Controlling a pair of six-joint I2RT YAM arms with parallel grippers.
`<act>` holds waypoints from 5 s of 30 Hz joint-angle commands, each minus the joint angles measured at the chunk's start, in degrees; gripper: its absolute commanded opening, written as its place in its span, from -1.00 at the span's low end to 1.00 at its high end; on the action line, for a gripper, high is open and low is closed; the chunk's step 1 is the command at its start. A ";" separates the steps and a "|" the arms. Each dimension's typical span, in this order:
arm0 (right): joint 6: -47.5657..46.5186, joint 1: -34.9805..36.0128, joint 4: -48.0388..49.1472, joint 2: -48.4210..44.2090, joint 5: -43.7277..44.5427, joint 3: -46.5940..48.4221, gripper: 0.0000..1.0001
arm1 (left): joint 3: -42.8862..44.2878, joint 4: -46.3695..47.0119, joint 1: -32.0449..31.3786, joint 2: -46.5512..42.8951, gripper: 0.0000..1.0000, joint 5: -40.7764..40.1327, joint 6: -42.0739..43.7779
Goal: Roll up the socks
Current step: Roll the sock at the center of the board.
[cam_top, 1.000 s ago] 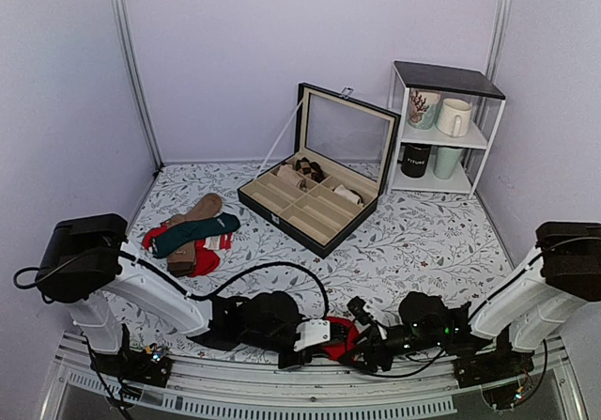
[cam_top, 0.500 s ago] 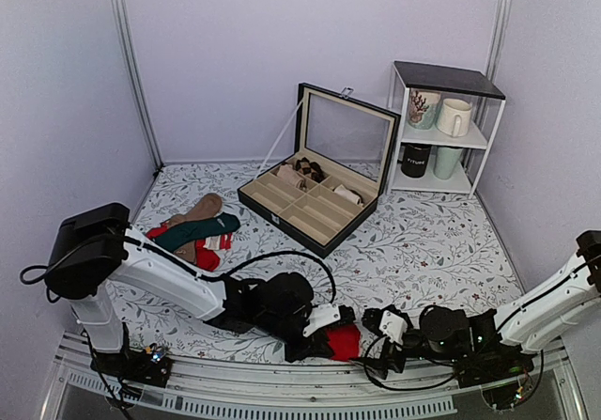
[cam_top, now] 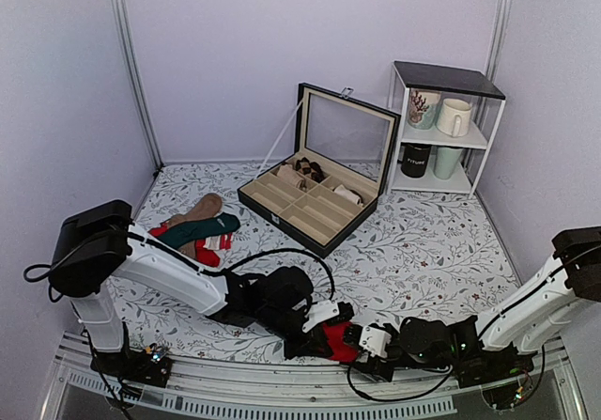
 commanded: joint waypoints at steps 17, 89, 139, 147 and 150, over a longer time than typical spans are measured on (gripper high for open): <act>21.13 -0.69 -8.49 3.34 -5.43 -0.18 -0.97 | -7.41 6.17 -0.99 -12.16 -0.07 -15.54 6.65; 4.47 1.35 -14.69 0.54 2.91 6.02 -0.06 | -11.08 7.47 -2.36 4.34 -1.00 -4.31 2.68; 37.42 -11.46 -13.49 11.15 -29.78 1.12 -0.62 | -14.05 25.17 -6.10 -3.25 -1.00 -15.53 14.61; 33.18 -11.79 -24.10 0.23 -21.56 4.42 0.15 | -10.34 11.96 -4.49 1.06 -1.00 -13.12 7.45; 30.89 -11.92 -27.42 -7.58 -16.78 4.70 0.43 | -10.16 9.64 -4.16 2.81 -1.00 -11.58 5.47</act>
